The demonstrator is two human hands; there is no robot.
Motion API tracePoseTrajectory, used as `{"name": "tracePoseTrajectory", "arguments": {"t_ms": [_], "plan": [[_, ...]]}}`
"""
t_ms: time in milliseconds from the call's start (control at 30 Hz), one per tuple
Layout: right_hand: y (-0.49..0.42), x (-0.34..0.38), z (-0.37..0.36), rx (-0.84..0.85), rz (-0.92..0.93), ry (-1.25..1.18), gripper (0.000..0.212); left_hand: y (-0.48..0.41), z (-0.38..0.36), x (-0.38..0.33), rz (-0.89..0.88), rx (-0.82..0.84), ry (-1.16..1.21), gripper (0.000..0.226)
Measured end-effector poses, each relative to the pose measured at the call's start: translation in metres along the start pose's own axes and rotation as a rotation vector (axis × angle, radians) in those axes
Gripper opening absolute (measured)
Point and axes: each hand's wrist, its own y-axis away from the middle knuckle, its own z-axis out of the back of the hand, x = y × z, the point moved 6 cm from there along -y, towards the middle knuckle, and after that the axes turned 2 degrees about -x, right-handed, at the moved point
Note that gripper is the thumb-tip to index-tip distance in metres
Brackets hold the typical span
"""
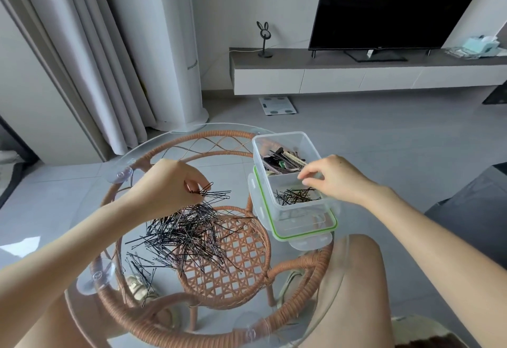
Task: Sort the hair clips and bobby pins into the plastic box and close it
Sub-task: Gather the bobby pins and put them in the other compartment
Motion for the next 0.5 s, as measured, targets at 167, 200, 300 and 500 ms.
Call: {"name": "tracePoseTrajectory", "arguments": {"t_ms": [167, 200, 300, 500], "plan": [[0.005, -0.004, 0.015, -0.091, -0.008, 0.001, 0.015, -0.012, 0.019, -0.033, -0.049, -0.068, 0.103, 0.024], [0.007, -0.005, 0.020, -0.118, -0.009, -0.008, 0.015, -0.016, 0.023, -0.044, -0.063, -0.080, 0.147, 0.024], [0.016, -0.017, 0.033, -0.205, -0.021, -0.026, 0.014, -0.032, 0.028, -0.085, -0.161, -0.147, 0.199, 0.025], [0.045, -0.060, 0.044, -0.316, -0.115, -0.039, 0.013, -0.063, -0.034, -0.154, -0.362, -0.055, 0.075, 0.013]]}}
